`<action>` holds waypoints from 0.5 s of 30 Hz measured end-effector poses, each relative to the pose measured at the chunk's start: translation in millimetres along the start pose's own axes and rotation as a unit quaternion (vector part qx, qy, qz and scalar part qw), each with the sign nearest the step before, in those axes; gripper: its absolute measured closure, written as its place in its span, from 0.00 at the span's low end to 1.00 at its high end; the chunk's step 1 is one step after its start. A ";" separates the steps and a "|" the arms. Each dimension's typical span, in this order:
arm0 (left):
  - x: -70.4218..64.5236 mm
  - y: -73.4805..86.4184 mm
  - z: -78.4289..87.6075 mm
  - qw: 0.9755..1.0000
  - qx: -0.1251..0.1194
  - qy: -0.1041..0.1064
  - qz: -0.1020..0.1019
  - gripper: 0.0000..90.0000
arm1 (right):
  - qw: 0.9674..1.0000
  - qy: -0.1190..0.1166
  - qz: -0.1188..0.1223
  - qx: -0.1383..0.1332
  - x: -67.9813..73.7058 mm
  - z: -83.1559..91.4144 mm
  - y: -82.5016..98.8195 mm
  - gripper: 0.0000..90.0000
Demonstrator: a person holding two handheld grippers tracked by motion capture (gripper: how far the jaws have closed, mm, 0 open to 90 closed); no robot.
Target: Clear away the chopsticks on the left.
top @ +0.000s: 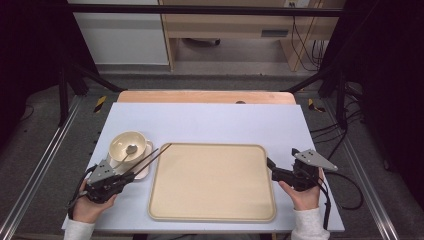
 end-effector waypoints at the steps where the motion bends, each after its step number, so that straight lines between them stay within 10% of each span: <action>1: -3.0 -1.5 0.1 1.000 -0.004 -0.001 0.000 0.94 | 1.000 0.003 0.003 0.000 -1.2 0.0 0.1 0.09; 15: -38.8 -12.1 -11.4 1.000 -0.013 -0.007 -0.007 0.94 | 1.000 0.009 0.001 -0.002 -3.9 1.5 -0.4 0.09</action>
Point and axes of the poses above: each handheld gripper's, and its own axes: z roughly backward along the jaws, y roughly out of its underside, x roughly to its left, the point moved 10 cm from there along -z, roughly forward along the jaws, and after that the axes turned 9 degrees about z, right-handed, at the moved point
